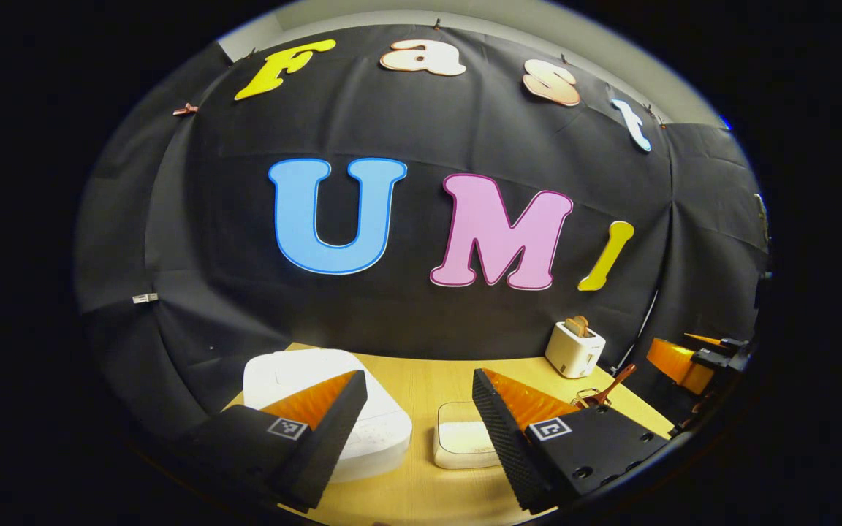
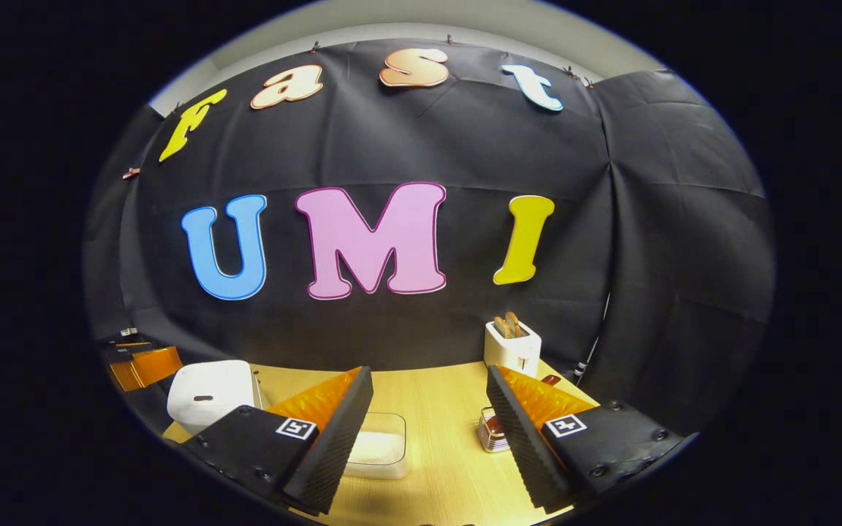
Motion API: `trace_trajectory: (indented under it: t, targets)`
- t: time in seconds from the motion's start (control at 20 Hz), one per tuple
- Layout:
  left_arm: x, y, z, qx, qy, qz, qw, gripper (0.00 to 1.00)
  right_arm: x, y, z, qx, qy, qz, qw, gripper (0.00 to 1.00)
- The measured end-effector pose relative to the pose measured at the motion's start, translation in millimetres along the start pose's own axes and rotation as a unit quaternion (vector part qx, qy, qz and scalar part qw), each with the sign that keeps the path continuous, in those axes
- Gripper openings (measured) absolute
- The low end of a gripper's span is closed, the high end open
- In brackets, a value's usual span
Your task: Close the left gripper, press the button to open the rice cooker; take a wooden spoon from the chopstick holder with the right hand, scoop a spoonful of rice and pour it into the rice cooker, then put the wooden spoon back into the chopstick holder.
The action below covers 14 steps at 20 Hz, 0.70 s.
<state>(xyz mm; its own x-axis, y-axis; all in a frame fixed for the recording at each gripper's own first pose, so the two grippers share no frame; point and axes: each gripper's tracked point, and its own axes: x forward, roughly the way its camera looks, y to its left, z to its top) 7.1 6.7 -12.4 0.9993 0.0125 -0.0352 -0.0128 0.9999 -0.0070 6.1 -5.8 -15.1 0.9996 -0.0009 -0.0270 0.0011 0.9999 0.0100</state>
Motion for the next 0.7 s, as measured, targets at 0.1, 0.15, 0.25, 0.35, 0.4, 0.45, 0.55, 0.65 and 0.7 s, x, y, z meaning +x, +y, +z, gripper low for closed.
trace_trajectory:
  t: [0.1,0.15,0.25,0.35,0.4,0.45,0.55,0.65,0.7]
  targets:
    - [4,-2,-2,-0.003,0.005,0.000,1.000,0.94,5,1,-2,-0.001,0.002,0.000,1.000,0.97]
    - [8,-4,-4,-0.004,0.007,-0.002,1.000,0.94,8,1,-2,-0.001,0.002,0.000,1.000,0.97]
    - [12,-8,-4,-0.002,0.010,-0.007,1.000,0.94,14,1,-3,-0.002,0.003,-0.001,1.000,0.97]
    - [15,-10,-3,0.003,0.008,-0.010,1.000,0.94,18,2,-5,-0.002,0.004,0.002,1.000,0.98]
    - [16,-10,-2,0.006,0.006,-0.009,1.000,0.94,19,2,-6,-0.002,0.003,0.004,1.000,0.98]
    - [18,-11,-3,0.007,0.008,-0.009,1.000,0.94,20,4,-6,-0.003,0.003,0.006,1.000,0.98]
    - [19,-8,-3,0.009,0.010,-0.006,1.000,0.93,23,4,-7,-0.006,0.003,0.009,1.000,0.98]
    - [20,-5,-3,0.010,0.009,-0.001,1.000,0.92,24,1,-6,-0.006,0.000,0.008,1.000,0.97]
    - [19,-2,-2,0.008,0.009,0.000,1.000,0.92,24,-1,-6,-0.005,0.000,0.008,1.000,0.97]
